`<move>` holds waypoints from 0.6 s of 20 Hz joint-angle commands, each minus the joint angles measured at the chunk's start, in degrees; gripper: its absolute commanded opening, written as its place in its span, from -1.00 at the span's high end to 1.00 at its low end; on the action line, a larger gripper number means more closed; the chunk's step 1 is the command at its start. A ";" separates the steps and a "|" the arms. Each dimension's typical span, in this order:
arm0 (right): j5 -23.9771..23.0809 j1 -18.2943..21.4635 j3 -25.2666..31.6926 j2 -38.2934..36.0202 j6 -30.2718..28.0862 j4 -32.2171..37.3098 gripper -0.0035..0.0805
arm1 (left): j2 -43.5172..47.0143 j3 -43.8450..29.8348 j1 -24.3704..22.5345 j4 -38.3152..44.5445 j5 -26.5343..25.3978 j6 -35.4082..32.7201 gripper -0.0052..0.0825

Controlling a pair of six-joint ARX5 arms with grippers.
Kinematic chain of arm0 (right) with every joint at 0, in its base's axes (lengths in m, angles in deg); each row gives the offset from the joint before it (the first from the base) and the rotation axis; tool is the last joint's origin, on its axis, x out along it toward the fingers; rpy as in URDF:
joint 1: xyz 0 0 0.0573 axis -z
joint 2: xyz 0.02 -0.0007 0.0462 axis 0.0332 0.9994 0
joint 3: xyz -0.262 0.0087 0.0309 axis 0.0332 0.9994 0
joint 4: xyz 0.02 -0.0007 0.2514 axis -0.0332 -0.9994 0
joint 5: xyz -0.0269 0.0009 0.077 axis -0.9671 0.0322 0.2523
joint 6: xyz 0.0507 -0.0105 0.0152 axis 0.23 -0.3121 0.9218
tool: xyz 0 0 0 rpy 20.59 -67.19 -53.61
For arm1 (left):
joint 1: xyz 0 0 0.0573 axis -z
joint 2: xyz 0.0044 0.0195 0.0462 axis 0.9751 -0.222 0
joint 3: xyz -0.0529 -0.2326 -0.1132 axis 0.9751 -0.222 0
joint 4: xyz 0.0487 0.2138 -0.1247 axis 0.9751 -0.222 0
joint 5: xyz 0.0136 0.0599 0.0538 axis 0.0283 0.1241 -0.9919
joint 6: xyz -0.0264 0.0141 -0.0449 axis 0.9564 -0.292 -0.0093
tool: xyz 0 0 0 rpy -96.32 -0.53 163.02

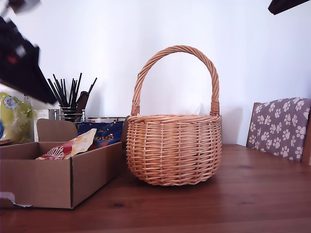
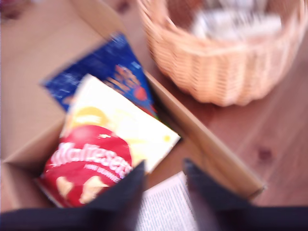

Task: Move the bags of Easter eggs from the cardboard box on the left into the woven basket on the right side.

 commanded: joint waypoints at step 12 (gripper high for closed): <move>0.07 0.04 -0.07 -0.13 -0.07 0.50 0.95 | -19.37 -0.44 2.47 16.20 -12.41 -8.55 -0.82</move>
